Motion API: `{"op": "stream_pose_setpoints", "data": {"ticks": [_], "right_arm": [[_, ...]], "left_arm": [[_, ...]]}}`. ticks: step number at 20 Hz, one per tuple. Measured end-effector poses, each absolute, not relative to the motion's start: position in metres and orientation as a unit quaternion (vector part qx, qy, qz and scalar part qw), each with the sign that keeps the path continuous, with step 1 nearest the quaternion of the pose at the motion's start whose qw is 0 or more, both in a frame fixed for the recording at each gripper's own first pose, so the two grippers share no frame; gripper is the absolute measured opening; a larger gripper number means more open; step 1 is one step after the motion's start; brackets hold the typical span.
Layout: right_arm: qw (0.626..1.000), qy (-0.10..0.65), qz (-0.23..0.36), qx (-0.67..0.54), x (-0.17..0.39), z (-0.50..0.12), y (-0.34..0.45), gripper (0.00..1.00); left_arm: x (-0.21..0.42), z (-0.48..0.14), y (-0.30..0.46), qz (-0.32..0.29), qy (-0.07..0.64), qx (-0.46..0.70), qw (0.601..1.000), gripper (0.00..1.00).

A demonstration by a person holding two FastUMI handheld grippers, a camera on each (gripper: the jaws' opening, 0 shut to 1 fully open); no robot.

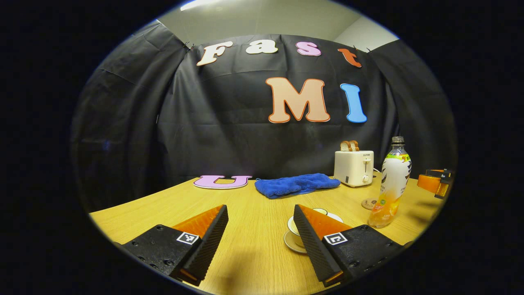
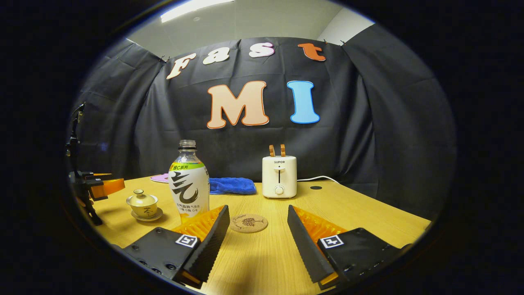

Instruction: Open the teacup lid with one hand, grasp the water bottle and pour water into the teacup with the other hand; after pouring, place the water bottle on the coaster and then close the teacup lid.

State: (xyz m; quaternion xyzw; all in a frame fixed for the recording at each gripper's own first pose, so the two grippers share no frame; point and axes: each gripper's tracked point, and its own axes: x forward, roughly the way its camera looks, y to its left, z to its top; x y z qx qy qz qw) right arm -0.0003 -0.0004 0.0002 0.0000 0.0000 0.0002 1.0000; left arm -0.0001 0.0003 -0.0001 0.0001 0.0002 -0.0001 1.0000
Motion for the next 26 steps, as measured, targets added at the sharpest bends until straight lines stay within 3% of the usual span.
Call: {"op": "stream_pose_setpoints", "data": {"ticks": [2,3,16,26], "right_arm": [[1.000,0.000,0.000,0.000,0.000,0.000,0.000,0.87],[1.000,0.000,0.000,0.000,0.000,0.000,0.000,0.92],[1.000,0.000,0.000,0.000,0.000,0.000,-0.001,0.92],[1.000,0.000,0.000,0.000,-0.001,0.000,-0.001,0.92]], "left_arm": [[0.000,0.000,0.000,0.000,0.000,0.000,1.000,0.94],[0.000,0.000,0.000,0.000,0.000,0.000,1.000,0.94],[0.001,0.000,-0.013,-0.032,-0.002,0.000,0.999,0.94],[-0.001,0.001,-0.065,-0.169,-0.004,0.007,0.986,0.94]]}}
